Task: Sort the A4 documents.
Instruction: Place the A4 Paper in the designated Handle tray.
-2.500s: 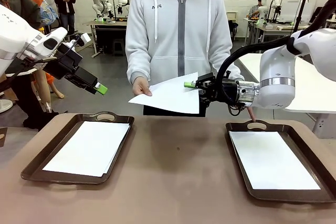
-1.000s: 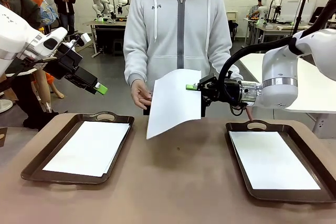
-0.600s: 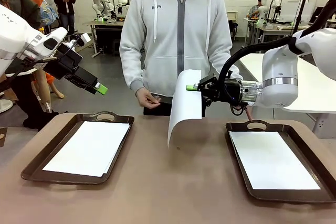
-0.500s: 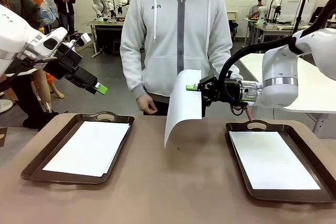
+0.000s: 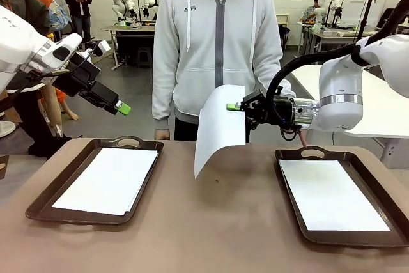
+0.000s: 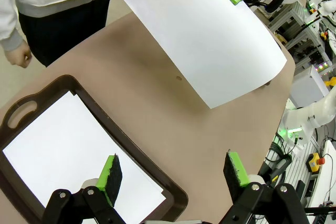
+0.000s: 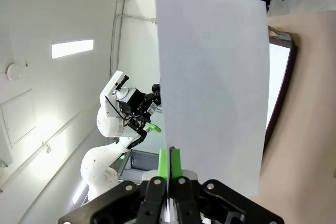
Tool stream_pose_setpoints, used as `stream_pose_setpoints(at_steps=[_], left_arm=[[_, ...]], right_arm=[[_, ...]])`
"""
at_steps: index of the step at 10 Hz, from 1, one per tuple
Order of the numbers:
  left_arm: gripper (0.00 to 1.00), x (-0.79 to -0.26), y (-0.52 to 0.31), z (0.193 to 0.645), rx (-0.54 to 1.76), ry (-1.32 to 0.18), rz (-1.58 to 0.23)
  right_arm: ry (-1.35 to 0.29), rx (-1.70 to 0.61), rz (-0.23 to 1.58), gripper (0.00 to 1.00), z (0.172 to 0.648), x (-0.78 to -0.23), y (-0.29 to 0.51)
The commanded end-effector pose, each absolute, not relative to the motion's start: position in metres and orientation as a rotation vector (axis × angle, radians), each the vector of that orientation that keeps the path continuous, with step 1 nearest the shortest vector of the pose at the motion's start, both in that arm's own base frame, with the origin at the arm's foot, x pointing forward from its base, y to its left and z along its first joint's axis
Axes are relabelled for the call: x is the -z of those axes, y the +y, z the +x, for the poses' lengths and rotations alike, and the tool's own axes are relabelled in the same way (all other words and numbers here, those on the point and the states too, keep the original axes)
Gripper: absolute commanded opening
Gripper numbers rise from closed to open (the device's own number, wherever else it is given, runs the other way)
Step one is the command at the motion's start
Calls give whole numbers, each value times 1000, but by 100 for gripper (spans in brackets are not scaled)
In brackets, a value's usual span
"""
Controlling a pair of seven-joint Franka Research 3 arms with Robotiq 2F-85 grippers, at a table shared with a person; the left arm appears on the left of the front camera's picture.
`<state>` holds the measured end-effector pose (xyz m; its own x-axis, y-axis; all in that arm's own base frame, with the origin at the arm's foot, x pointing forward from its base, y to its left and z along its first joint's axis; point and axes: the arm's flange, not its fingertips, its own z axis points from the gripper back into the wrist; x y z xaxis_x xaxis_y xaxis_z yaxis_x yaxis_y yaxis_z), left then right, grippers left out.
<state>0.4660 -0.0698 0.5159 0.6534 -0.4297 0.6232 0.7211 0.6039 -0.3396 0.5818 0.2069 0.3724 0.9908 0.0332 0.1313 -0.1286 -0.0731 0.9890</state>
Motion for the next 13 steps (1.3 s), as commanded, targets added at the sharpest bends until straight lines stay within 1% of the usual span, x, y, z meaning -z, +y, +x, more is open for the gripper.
stream_pose_setpoints(at_steps=[1,8,9,11,12,13], left_arm=[[100,-517,-69,466,699,-526,-614],[100,-517,-69,466,699,-526,-614],[100,-517,-69,466,699,-526,-614],[100,-517,-69,466,699,-526,-614],[100,-517,-69,466,699,-526,-614],[100,-517,-69,466,699,-526,-614]], right_arm=[[-78,-119,1649,0,582,-372,208],[-73,-134,1639,1,582,-372,207],[-48,-179,1593,1,563,-377,198],[16,-191,1544,1,542,-389,165],[72,-171,1488,1,534,-397,148],[94,-148,1453,1,527,-404,128]])
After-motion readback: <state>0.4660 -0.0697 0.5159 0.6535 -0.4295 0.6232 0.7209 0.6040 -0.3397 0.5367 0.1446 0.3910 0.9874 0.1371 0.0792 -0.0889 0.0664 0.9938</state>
